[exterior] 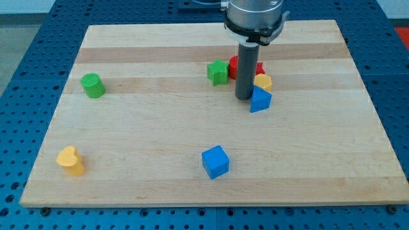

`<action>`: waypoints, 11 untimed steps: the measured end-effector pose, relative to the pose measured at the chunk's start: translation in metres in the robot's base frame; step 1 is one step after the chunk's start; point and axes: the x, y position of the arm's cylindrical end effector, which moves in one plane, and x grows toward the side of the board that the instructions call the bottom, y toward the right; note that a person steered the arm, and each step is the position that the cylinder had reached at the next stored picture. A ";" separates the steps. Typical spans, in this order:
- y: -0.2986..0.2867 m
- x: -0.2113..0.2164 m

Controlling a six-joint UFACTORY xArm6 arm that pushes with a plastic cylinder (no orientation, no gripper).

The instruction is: Move the blue triangle below the hexagon

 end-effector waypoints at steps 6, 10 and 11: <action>-0.023 0.025; -0.015 0.030; -0.013 0.031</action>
